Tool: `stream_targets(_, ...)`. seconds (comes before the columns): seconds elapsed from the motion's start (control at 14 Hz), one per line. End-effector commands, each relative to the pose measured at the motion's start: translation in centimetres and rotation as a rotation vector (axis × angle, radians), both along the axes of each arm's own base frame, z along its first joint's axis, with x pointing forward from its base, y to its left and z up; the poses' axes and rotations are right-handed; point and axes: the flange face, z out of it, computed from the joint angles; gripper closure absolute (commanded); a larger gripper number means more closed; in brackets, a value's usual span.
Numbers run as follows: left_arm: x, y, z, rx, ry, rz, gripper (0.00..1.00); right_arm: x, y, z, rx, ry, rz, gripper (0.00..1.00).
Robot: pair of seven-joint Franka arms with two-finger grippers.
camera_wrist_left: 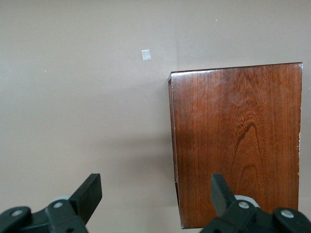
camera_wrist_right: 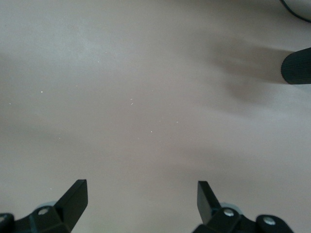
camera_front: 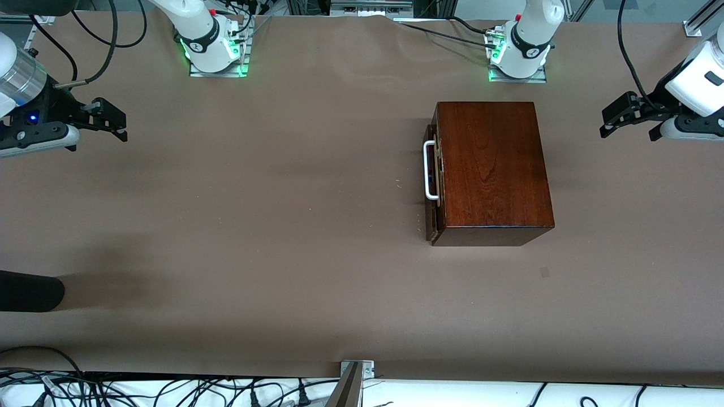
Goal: Open drawer, take yellow block, close drawer
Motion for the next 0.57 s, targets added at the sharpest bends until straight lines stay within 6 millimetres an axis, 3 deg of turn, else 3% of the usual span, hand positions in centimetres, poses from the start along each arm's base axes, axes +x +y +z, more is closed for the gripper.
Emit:
stream_targets(0.0,0.04,0.04,0.74,0.018,-0.003,-0.022,0.00,-0.06,-0.11,0.34,0.009,0.006,-0.008,0.00)
stream_targets(0.5,-0.09,-0.14,0.53,0.016,0.014,-0.025,0.00,-0.05,-0.11,0.35,0.009,0.004,-0.008,0.00)
